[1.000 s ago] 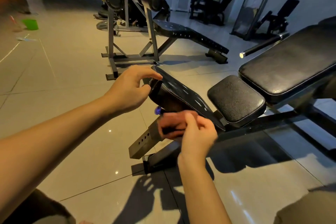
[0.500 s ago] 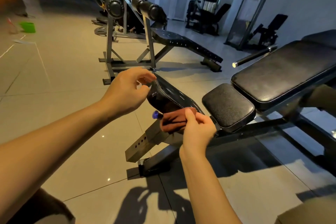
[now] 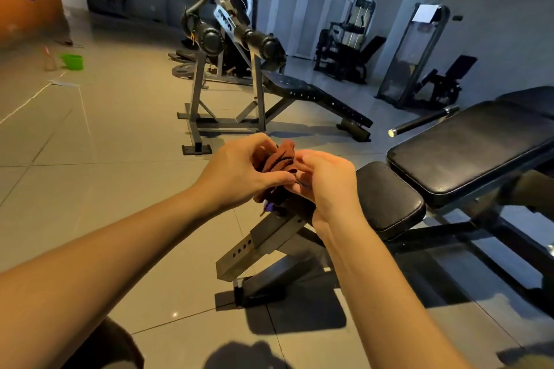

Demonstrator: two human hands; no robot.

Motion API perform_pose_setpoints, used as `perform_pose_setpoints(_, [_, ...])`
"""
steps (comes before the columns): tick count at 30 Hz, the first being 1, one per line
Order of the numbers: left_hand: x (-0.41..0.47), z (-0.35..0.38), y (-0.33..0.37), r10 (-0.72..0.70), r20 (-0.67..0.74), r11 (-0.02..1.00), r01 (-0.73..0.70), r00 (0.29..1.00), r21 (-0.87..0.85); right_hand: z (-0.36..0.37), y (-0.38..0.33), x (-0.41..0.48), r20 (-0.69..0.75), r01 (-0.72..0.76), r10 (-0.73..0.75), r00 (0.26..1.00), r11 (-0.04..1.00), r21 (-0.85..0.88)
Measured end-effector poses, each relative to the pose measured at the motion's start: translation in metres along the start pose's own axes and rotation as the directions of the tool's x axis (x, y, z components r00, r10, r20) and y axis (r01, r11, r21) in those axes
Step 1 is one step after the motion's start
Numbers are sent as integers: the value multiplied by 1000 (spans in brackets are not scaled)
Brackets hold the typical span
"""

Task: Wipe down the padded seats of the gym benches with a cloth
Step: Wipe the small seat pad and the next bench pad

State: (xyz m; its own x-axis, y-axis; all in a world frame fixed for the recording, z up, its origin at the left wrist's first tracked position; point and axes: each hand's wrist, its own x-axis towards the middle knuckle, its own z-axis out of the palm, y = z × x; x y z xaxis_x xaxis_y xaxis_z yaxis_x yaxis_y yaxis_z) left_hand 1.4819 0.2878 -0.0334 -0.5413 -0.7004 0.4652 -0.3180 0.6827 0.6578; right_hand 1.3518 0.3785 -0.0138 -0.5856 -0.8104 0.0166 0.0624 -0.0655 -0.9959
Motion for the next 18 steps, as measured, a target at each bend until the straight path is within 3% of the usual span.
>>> perform_pose_setpoints(5, [4, -11, -3, -203, 9, 896, 190, 979, -401, -1, -24, -4, 207, 170, -122, 971, 958, -232])
perform_pose_setpoints(8, [4, -14, -2, -279, 98, 785, 286, 955, -549, -9, -26, -2, 137, 239, -203, 970, 902, -360])
perform_pose_setpoints(13, [6, -7, 5, -418, 155, 618, 405, 895, -674, -10, -5, -3, 221, -80, 187, 957, 905, -418])
perform_pose_setpoints(16, [5, 2, 15, -498, 131, 574, 440, 857, -691, -3, 8, 0, 191, -92, 175, 966, 922, -376])
perform_pose_setpoints(18, [3, 6, 20, -455, 111, 651, 415, 884, -636, 0, 10, 0, 170, -83, 157, 973, 923, -376])
